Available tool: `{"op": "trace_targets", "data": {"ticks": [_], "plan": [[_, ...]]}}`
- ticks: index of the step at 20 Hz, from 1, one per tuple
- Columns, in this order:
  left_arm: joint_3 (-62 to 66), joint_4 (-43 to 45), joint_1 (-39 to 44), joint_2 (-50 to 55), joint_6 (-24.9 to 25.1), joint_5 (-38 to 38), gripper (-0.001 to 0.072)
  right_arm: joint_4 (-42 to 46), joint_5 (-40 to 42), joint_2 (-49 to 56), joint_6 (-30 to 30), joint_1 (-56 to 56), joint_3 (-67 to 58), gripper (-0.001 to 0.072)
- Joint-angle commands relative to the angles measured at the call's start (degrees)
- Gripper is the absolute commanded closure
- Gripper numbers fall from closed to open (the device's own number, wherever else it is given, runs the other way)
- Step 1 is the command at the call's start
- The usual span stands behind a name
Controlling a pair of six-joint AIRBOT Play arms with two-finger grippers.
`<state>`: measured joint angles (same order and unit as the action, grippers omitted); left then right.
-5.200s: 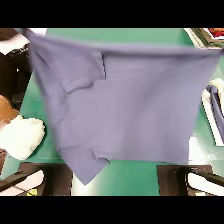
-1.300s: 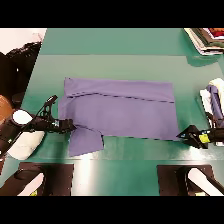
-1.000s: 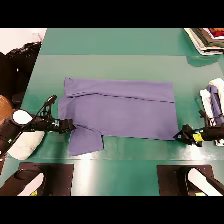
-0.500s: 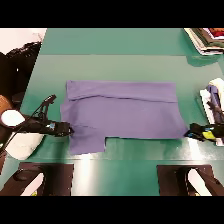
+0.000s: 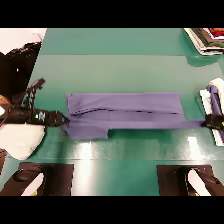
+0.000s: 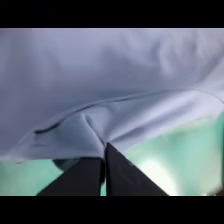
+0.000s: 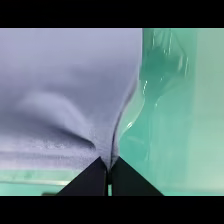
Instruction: Fold the shirts.
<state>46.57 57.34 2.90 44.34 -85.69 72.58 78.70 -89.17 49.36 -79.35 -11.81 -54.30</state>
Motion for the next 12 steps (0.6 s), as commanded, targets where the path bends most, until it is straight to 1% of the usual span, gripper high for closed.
{"op": "trace_targets", "data": {"ticks": [1,5,7,10,11,12], "plan": [[6.1,2.3,0.0,11.8,3.8,-8.7,0.0677,0.4,4.5,12.7,-0.8,6.0,-7.8,0.0694],[13.8,2.3,0.0,28.2,5.2,-12.1,0.0676,0.3,5.8,28.9,-3.0,9.8,-17.4,0.0694],[17.5,2.4,0.0,34.2,5.2,-13.0,0.0676,-1.7,6.1,34.9,-3.2,10.4,-22.4,0.0693],[20.8,2.4,0.0,38.5,5.1,-14.5,0.0674,-7.4,7.1,41.7,-3.2,10.0,-29.3,0.0692],[20.9,2.4,0.0,38.6,5.2,-14.9,0.0668,-9.5,7.3,43.8,-3.1,9.5,-31.7,0.0670],[21.2,2.4,0.0,38.6,5.2,-15.0,0.0407,-11.4,7.8,45.5,-2.6,9.1,-34.1,0.0476]]}}
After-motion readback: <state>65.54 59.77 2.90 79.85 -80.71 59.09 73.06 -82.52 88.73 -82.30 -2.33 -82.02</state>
